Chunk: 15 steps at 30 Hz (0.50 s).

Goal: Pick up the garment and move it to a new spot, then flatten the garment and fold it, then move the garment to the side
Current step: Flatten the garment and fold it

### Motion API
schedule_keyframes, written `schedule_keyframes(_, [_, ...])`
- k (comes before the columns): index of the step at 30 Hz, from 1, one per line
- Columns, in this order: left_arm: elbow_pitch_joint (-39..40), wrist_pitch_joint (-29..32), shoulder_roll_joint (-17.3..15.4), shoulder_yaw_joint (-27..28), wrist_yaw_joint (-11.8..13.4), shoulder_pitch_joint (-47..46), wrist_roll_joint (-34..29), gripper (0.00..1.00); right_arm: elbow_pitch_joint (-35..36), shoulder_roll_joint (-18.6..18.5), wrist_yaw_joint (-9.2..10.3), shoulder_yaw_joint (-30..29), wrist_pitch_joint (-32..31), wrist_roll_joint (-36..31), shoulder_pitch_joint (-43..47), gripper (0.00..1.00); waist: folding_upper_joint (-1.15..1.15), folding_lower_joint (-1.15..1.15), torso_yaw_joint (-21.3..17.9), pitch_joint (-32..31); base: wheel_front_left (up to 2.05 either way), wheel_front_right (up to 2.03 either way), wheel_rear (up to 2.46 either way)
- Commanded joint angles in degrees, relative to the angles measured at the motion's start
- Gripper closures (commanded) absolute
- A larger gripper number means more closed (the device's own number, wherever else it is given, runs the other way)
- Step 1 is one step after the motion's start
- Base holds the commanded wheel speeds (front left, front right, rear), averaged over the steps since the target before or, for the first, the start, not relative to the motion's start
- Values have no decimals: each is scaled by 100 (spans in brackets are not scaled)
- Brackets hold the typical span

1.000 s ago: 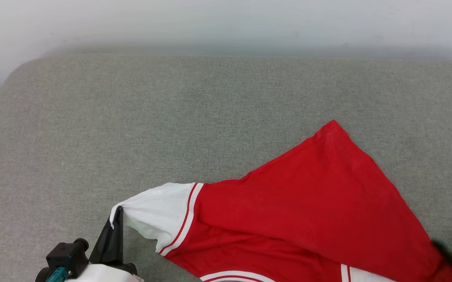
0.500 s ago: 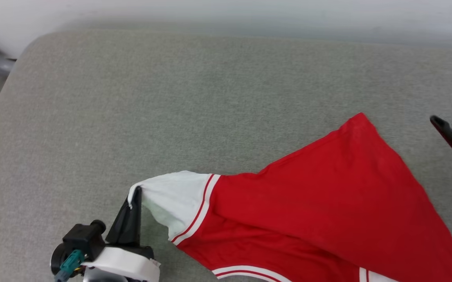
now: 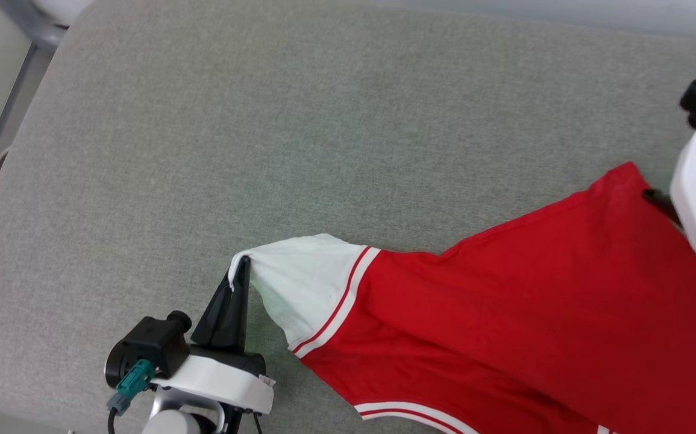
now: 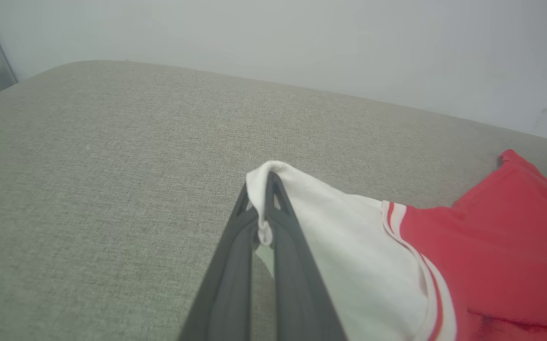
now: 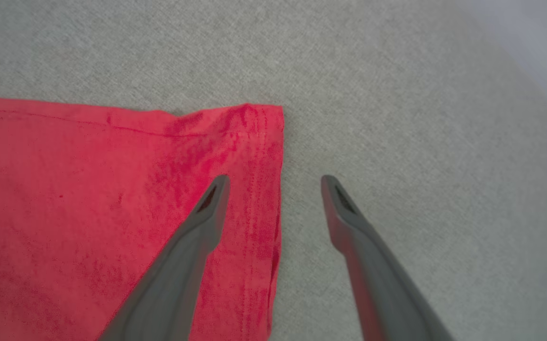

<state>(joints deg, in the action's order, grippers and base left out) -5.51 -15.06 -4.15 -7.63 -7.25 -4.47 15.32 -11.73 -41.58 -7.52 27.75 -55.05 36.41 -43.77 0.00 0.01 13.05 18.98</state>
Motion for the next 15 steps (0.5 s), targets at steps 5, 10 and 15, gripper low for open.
schedule_keyframes(5, [14,-16,52,-90,-4,-212,20,100,-677,153,7,560,201,-146,-287,0,0,-1,208,281,0,0,0])
schedule_keyframes(10, [-18,-15,81,-142,-7,-305,45,100,-1316,187,6,1125,377,-121,-164,0,0,-1,265,379,0,0,0])
schedule_keyframes(15, [-47,-15,97,-82,-9,-306,35,100,-1659,220,6,1483,653,165,-138,47,0,-1,205,385,0,0,0])
